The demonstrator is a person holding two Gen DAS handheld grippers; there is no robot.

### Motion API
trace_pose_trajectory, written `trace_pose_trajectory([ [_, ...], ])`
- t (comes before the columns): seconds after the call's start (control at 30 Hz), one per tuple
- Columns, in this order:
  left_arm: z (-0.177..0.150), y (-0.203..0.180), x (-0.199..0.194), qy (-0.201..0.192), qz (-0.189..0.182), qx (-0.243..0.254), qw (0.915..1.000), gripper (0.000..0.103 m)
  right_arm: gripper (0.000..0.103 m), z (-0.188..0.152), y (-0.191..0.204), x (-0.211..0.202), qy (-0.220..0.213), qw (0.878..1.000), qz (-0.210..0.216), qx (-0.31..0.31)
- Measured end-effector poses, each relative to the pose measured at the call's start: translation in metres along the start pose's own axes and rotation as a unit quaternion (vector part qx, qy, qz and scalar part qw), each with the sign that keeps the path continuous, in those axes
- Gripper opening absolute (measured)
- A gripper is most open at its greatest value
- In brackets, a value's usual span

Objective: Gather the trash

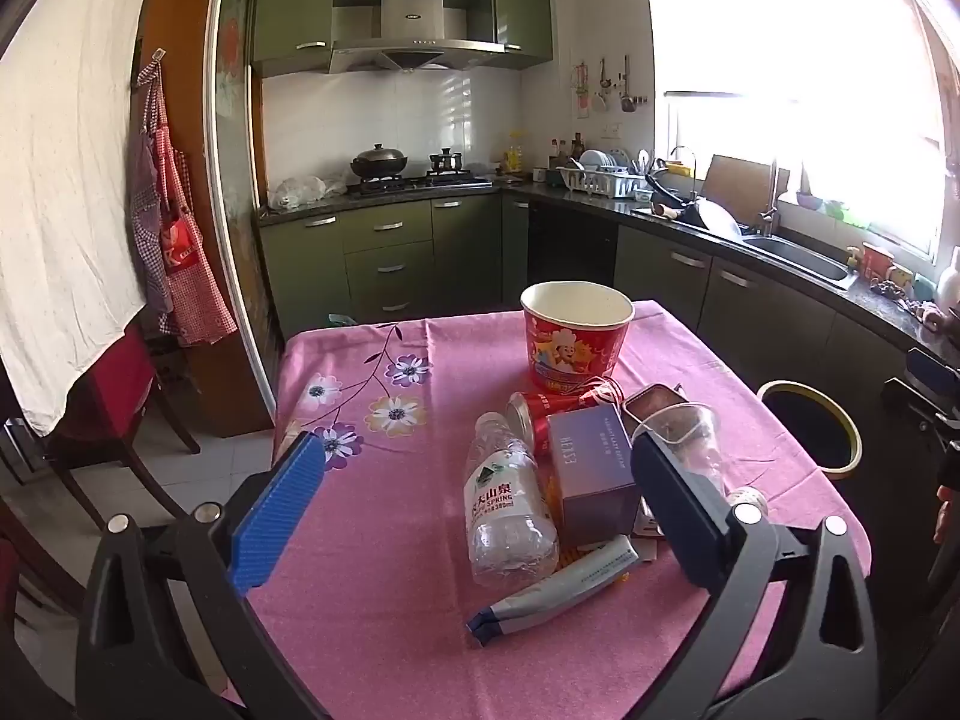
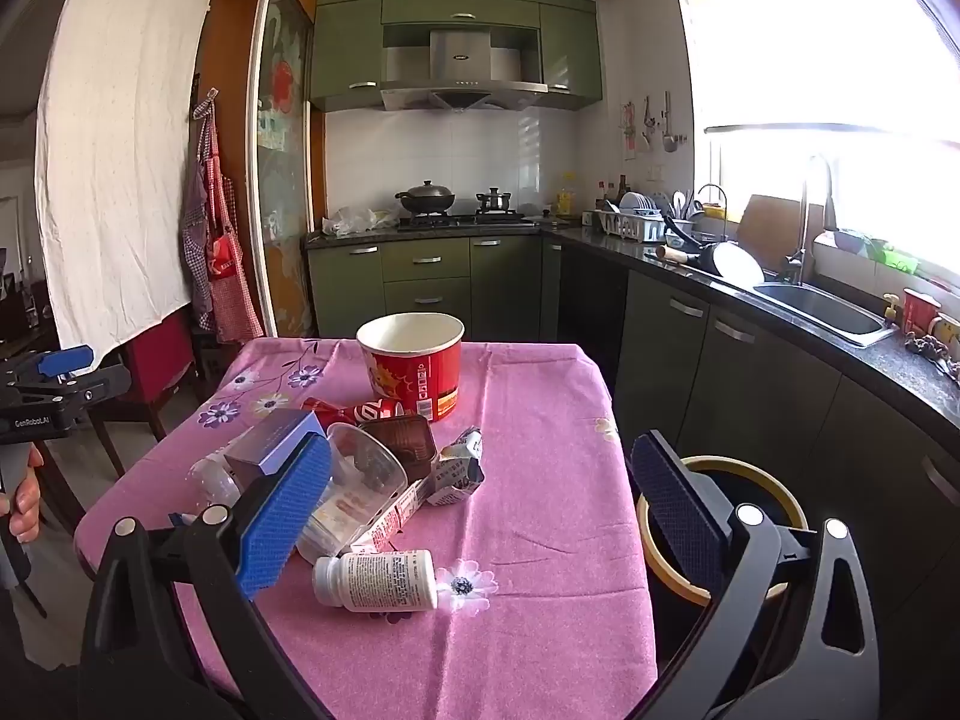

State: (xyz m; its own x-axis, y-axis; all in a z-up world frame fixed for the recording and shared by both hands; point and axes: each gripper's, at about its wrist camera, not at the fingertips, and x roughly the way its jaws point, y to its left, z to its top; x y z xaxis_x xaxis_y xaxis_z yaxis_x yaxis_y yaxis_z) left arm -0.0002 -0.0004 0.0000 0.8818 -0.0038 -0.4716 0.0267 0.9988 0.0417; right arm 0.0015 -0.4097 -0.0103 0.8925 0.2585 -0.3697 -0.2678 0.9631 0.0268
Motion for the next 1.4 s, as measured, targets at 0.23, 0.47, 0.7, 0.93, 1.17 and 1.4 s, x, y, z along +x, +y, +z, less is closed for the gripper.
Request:
trace_pose_trajectory([
  [0.23,0.0,0.001,0.001,0.002,-0.005,-0.005,1.0,0.097,0.099,0.0,-0.001,0.001,0.001,1.0,-0.002,-0.001],
  [0.47,-0.001,-0.005,0.007,0.002,-0.005,-0.006,1.0,0.097,0.099,0.001,-0.002,0.002,0.0,1.0,-0.001,0.002],
  [0.7,0.0,-0.005,0.0,0.0,-0.008,-0.003,1.0,0.097,0.099,-0.004,-0.001,0.006,0.0,1.0,-0.001,0.002],
  [0.93,0.0,-0.007,-0.001,0.001,-0.01,-0.003,0.9999,0.097,0.099,-0.006,-0.002,0.007,0.001,1.0,-0.001,0.004],
  [1.17,0.0,-0.008,-0.001,0.001,-0.01,-0.002,0.9999,0.097,0.099,-0.004,-0.002,0.006,0.001,1.0,-0.001,0.003],
  [1.4,0.001,-0.008,0.0,0.004,-0.017,-0.002,0.9999,0.097,0.099,-0.003,-0.002,0.006,0.002,1.0,-0.001,0.005],
])
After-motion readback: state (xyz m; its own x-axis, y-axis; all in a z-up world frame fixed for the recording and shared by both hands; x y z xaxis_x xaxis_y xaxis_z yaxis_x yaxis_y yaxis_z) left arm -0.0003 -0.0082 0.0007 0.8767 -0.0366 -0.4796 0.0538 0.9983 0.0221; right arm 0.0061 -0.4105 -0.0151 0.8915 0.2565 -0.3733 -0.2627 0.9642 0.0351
